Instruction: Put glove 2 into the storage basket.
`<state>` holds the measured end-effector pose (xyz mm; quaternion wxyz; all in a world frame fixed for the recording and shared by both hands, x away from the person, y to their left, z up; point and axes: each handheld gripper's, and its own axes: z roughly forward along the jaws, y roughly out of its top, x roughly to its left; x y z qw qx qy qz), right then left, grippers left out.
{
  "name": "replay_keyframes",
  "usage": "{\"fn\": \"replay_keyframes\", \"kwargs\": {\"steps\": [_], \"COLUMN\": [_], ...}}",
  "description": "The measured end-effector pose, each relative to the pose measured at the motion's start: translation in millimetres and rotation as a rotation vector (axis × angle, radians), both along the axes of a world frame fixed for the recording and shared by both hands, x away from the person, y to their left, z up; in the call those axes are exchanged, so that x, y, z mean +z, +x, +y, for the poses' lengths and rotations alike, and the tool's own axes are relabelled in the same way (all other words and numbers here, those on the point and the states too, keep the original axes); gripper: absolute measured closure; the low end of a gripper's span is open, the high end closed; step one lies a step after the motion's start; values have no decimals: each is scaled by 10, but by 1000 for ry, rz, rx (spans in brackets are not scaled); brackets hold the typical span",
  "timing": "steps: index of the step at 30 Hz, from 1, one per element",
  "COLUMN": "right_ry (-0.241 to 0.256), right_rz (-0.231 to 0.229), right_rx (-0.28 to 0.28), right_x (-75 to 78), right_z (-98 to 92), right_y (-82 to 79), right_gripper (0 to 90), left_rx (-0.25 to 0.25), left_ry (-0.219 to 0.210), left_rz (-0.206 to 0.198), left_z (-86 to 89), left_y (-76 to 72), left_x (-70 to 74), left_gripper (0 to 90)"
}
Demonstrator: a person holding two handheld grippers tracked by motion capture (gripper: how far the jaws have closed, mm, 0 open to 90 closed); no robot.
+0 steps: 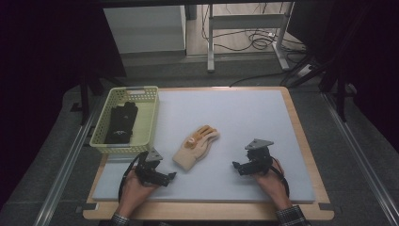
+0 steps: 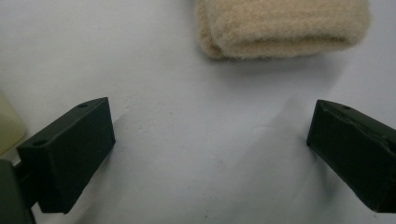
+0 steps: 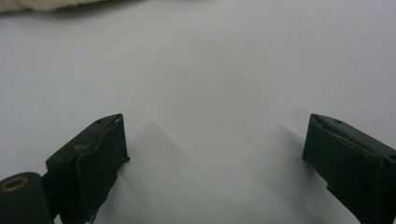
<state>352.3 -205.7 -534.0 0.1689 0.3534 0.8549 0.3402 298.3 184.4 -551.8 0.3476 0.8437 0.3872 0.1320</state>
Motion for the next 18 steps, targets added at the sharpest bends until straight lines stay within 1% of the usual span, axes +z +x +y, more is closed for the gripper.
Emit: {"fn": "replay_keyframes", "kwargs": {"steps": [11, 15, 18], "right_ry": [3, 3, 2], "right_rz": [-7, -8, -9], "right_rx": [0, -1, -1], "right_x": [-8, -9, -9], "right_z": [-1, 0, 0], "right_y": [-5, -7, -8], "right_gripper": [60, 60, 60], "left_rx": [0, -14, -19], "left_ry": [10, 2, 11], "left_rz": [1, 10, 9], "left_z": [-13, -39, -78], "left_y": [-1, -3, -4], "left_x": [14, 44, 73], "left_gripper": [11, 9, 0]}}
